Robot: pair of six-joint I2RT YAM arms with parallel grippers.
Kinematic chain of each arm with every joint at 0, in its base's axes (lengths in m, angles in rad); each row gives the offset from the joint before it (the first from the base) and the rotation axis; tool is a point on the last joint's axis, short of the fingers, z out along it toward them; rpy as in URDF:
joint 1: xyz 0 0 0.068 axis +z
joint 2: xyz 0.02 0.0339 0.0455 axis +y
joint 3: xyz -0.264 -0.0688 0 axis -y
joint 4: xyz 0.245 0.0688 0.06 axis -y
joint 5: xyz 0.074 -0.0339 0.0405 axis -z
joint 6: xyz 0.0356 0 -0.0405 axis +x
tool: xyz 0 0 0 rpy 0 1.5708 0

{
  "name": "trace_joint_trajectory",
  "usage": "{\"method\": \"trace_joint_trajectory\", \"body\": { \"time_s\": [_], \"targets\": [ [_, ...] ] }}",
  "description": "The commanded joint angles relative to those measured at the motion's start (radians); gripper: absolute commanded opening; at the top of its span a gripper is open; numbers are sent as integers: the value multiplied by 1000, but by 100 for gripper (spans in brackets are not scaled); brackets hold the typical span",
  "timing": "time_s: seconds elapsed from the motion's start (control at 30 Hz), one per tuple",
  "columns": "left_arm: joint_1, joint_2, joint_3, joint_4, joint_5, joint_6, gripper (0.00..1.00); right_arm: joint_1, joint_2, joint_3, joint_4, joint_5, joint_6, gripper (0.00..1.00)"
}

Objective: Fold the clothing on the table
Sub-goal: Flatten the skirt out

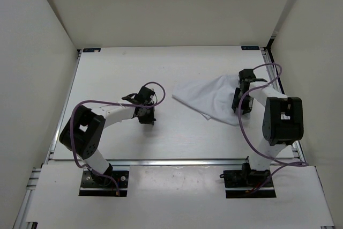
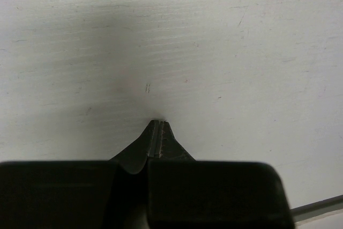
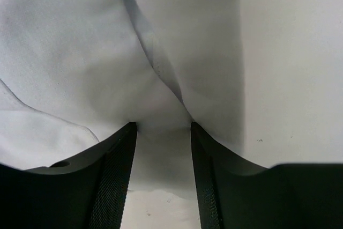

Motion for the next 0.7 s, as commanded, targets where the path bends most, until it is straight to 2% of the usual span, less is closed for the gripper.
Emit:
{"method": "trace_joint_trajectory", "body": {
  "time_s": [0.0, 0.07, 0.13, 0.23, 0.33, 0.4, 0.6, 0.67],
  "targets": [
    [-10, -23, -17, -24, 4, -1, 0, -47, -46, -7, 87, -77, -46, 50],
    [-12, -27, -20, -18, 6, -3, 0, -57, -47, -20, 102, -114, -51, 41],
    [-6, -20, -20, -25, 6, 1, 0, -60, -43, -33, 111, -168, -55, 1],
    [-9, -23, -27, -24, 14, -9, 0, -40, -40, -40, 113, -256, -54, 0],
    [4, -29, -30, -25, 3, -9, 0, 43, -14, -32, 113, -359, -33, 0],
    [14, -38, -30, -30, 0, -12, 0, 150, 9, -17, 102, -408, -8, 0],
    [111, -98, -7, -59, 11, 1, 0, 400, 97, 103, 116, -694, 49, 0],
    [145, -134, 6, -67, 23, -2, 0, 442, 100, 131, 180, -888, 55, 0]
  ]
}}
